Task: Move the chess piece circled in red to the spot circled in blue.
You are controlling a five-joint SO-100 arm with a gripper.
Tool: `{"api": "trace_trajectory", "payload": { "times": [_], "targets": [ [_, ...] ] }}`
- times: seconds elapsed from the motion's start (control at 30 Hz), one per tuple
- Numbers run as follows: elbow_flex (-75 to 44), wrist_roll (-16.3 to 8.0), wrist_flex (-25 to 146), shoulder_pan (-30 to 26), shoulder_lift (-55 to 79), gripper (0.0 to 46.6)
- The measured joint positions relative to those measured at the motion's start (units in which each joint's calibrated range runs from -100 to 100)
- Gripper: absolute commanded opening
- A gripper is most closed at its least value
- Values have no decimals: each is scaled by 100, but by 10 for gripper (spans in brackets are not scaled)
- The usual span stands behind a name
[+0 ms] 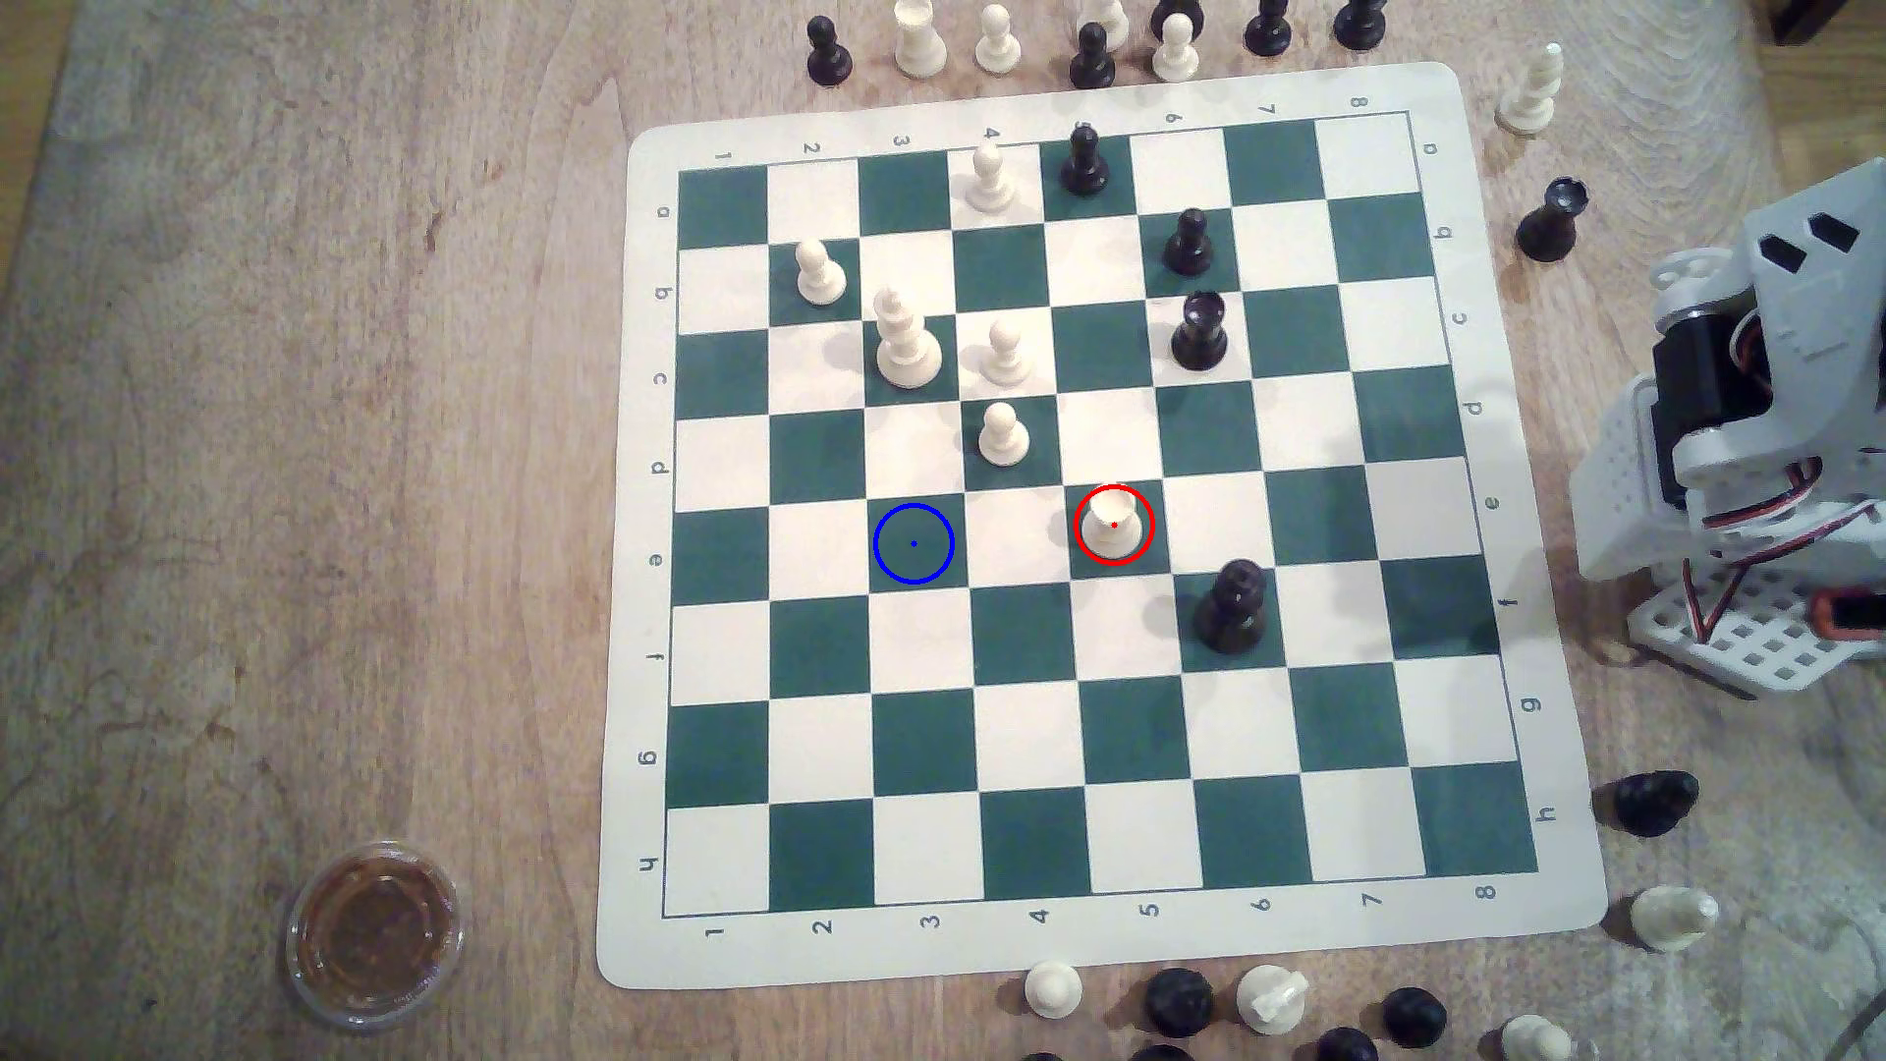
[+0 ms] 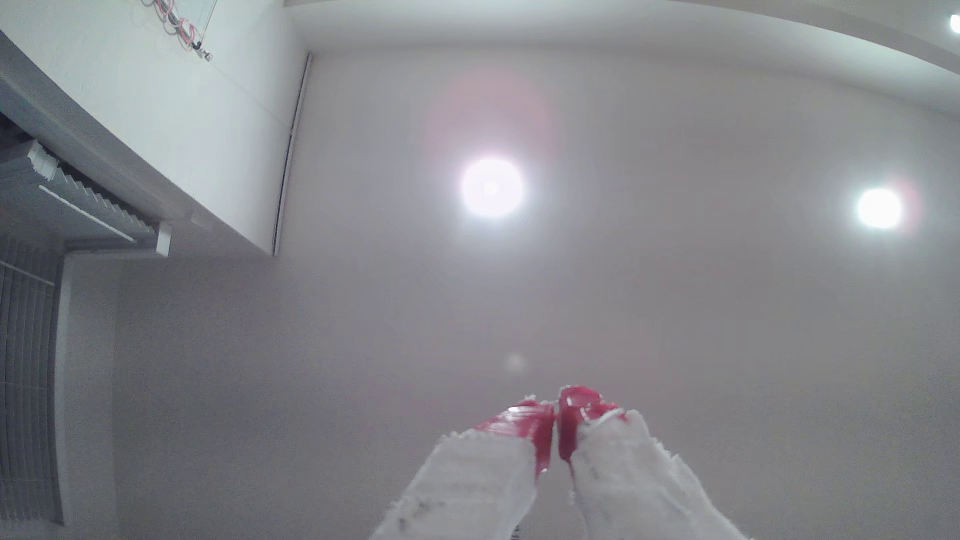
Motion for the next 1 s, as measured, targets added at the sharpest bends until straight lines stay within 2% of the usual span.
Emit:
{"api": "trace_trajectory", "payload": {
  "times": [0.1, 0.23, 0.43, 0.57, 0.63, 0.67, 0.7, 0.73, 0.83, 0.87, 1.0],
  "targets": [
    [0, 0, 48, 74, 0, 2],
    [-27, 0, 1124, 243, 0, 2],
    [-669, 0, 4040, 376, 0, 2],
    [-1238, 0, 6000, 782, 0, 2],
    [-1663, 0, 7498, 988, 0, 2],
    [-1771, 0, 7912, 1047, 34, 6],
    [-1871, 0, 8295, 1084, 101, 36],
    [-2079, 0, 8924, 1143, 209, 26],
    [-2341, 0, 9625, 1150, 402, 19],
    [-2422, 0, 9968, 1150, 461, 2],
    [-2711, -5, 11147, 1468, 922, 2]
  ]
}}
